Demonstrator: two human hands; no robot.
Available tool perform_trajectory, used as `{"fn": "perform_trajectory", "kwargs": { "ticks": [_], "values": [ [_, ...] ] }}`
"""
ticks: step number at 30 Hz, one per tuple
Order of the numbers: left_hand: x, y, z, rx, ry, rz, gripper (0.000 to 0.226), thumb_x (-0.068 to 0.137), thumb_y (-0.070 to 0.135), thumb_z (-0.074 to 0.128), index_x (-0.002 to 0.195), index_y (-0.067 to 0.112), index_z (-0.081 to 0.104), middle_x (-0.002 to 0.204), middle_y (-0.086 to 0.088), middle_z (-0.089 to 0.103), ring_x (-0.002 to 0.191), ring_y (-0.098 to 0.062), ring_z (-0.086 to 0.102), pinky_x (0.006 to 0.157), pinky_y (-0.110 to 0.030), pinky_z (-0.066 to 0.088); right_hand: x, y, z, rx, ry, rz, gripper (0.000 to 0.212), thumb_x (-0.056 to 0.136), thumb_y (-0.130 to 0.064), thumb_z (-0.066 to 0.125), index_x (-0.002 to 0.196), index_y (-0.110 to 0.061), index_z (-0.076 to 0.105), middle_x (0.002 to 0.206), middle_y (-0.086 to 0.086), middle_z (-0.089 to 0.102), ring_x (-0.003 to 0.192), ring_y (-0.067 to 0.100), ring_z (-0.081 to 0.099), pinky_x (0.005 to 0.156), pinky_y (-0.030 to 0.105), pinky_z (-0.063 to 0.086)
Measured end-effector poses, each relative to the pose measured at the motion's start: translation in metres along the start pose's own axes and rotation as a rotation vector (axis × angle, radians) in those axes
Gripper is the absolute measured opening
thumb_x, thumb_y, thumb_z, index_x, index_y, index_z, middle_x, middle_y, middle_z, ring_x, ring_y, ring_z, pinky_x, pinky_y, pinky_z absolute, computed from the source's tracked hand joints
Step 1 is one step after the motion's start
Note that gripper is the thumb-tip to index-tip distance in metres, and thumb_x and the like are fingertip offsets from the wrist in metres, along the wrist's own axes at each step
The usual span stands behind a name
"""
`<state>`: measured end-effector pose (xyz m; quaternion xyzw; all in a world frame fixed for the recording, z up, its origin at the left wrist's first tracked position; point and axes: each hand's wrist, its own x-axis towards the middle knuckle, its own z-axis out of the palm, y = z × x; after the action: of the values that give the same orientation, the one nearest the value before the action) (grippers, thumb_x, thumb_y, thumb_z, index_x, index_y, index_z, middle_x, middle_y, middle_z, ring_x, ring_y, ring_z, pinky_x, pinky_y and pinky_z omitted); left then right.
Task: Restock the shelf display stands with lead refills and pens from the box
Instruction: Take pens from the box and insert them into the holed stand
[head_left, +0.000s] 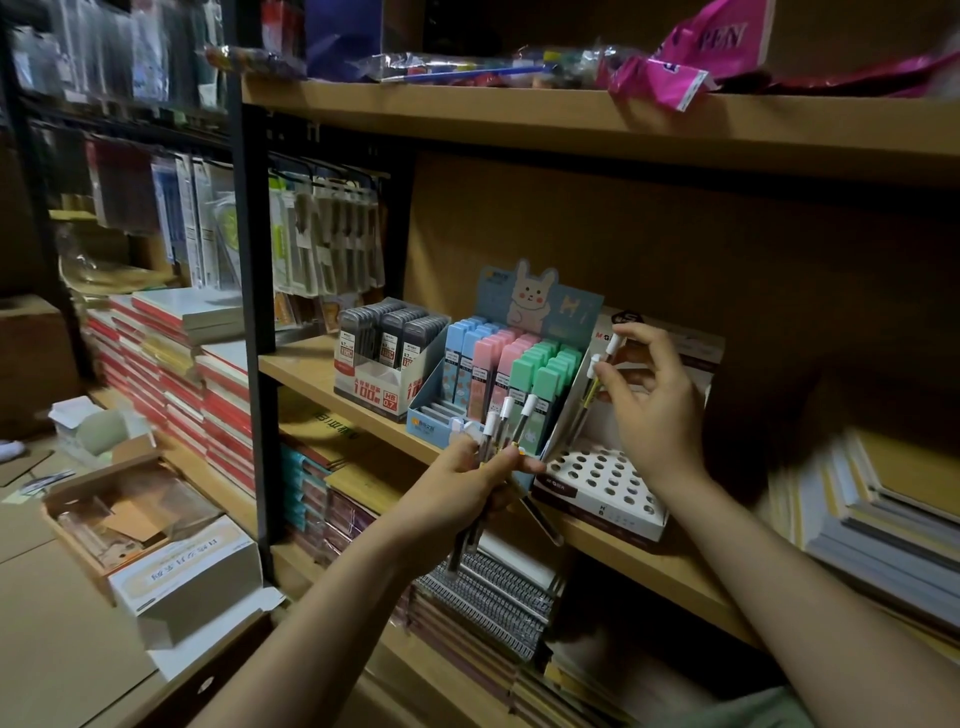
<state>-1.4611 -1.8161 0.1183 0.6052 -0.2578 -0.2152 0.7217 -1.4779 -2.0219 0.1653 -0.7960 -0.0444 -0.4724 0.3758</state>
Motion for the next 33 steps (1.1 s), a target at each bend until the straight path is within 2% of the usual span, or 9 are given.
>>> {"fn": "perform_trajectory", "kwargs": {
  "ticks": [4, 8, 11, 18, 20, 22, 25, 28, 33],
  "values": [
    [0.0, 0.001, 0.0, -0.021, 0.01, -0.009, 0.027, 0.101, 0.026, 0.046, 0.093, 0.008, 0.065, 0.071, -0.002, 0.058, 0.055, -0.007, 0.044, 0.053, -0.019, 0.037, 0.0, 0.006, 0.0, 0.005, 0.043, 0.046, 0.036, 0.089, -0.015, 0.068, 0.121, -0.028, 0.056, 0.098, -0.011, 0.062, 0.089, 0.011, 0.068, 0.069, 0.03, 0.06],
    [0.0, 0.003, -0.001, -0.086, 0.032, 0.008, 0.026, 0.101, 0.023, 0.046, 0.083, 0.014, 0.063, 0.1, -0.015, 0.055, 0.057, -0.008, 0.043, 0.053, -0.02, 0.038, -0.001, 0.003, -0.002, -0.038, 0.002, -0.006, 0.037, 0.088, -0.015, 0.069, 0.118, -0.033, 0.056, 0.098, -0.019, 0.061, 0.087, 0.003, 0.066, 0.064, 0.016, 0.056],
    [0.001, 0.004, -0.001, -0.078, 0.025, 0.002, 0.027, 0.102, 0.023, 0.045, 0.088, 0.008, 0.063, 0.088, -0.012, 0.056, 0.055, -0.007, 0.043, 0.049, -0.017, 0.039, 0.001, 0.0, 0.002, -0.151, -0.017, -0.081, 0.035, 0.087, -0.014, 0.07, 0.118, -0.028, 0.06, 0.106, -0.009, 0.06, 0.086, -0.005, 0.06, 0.062, 0.006, 0.049],
    [-0.001, 0.006, -0.002, -0.061, 0.014, -0.029, 0.027, 0.1, 0.028, 0.049, 0.095, 0.007, 0.065, 0.072, -0.004, 0.052, 0.055, -0.007, 0.044, 0.05, -0.018, 0.037, -0.004, -0.003, 0.007, -0.288, -0.034, -0.074, 0.034, 0.084, -0.013, 0.074, 0.115, -0.024, 0.064, 0.093, -0.006, 0.061, 0.077, 0.006, 0.059, 0.067, 0.021, 0.054],
    [-0.002, 0.008, -0.003, -0.103, -0.006, -0.036, 0.027, 0.099, 0.029, 0.05, 0.09, 0.013, 0.07, 0.086, -0.012, 0.052, 0.058, -0.009, 0.042, 0.053, -0.022, 0.031, -0.007, -0.004, 0.006, -0.29, -0.048, -0.006, 0.033, 0.084, -0.014, 0.074, 0.115, -0.024, 0.065, 0.09, -0.006, 0.058, 0.073, 0.006, 0.059, 0.066, 0.03, 0.059],
    [-0.003, 0.011, -0.002, -0.133, -0.033, -0.034, 0.031, 0.099, 0.029, 0.05, 0.083, 0.019, 0.073, 0.09, -0.013, 0.045, 0.059, -0.01, 0.04, 0.054, -0.023, 0.029, -0.009, -0.008, 0.004, -0.306, -0.063, 0.012, 0.038, 0.085, -0.017, 0.073, 0.12, -0.024, 0.061, 0.092, -0.004, 0.056, 0.068, 0.007, 0.057, 0.063, 0.026, 0.057],
    [-0.004, 0.014, -0.001, -0.169, -0.074, -0.018, 0.025, 0.1, 0.027, 0.048, 0.093, 0.008, 0.063, 0.08, -0.009, 0.042, 0.057, -0.008, 0.04, 0.05, -0.019, 0.033, -0.011, -0.023, 0.002, -0.173, -0.081, -0.008, 0.043, 0.088, -0.025, 0.069, 0.128, -0.028, 0.055, 0.093, -0.008, 0.058, 0.068, 0.006, 0.058, 0.059, 0.013, 0.05],
    [-0.005, 0.018, 0.004, -0.155, -0.14, 0.004, 0.023, 0.1, 0.026, 0.045, 0.101, 0.004, 0.051, 0.068, 0.002, 0.05, 0.055, -0.006, 0.04, 0.051, -0.017, 0.036, -0.02, -0.041, 0.006, 0.044, -0.218, 0.11, 0.03, 0.087, -0.034, 0.069, 0.116, -0.033, 0.063, 0.089, -0.016, 0.067, 0.081, -0.006, 0.064, 0.065, 0.008, 0.051],
    [-0.007, 0.019, 0.009, -0.199, -0.18, -0.01, 0.023, 0.101, 0.024, 0.043, 0.111, 0.004, 0.046, 0.066, 0.007, 0.06, 0.058, -0.007, 0.047, 0.055, -0.018, 0.043, -0.027, -0.053, 0.012, 0.269, -0.328, 0.26, 0.027, 0.085, -0.01, 0.072, 0.106, -0.028, 0.066, 0.09, -0.002, 0.074, 0.085, 0.009, 0.071, 0.077, 0.023, 0.058]
  ]
}}
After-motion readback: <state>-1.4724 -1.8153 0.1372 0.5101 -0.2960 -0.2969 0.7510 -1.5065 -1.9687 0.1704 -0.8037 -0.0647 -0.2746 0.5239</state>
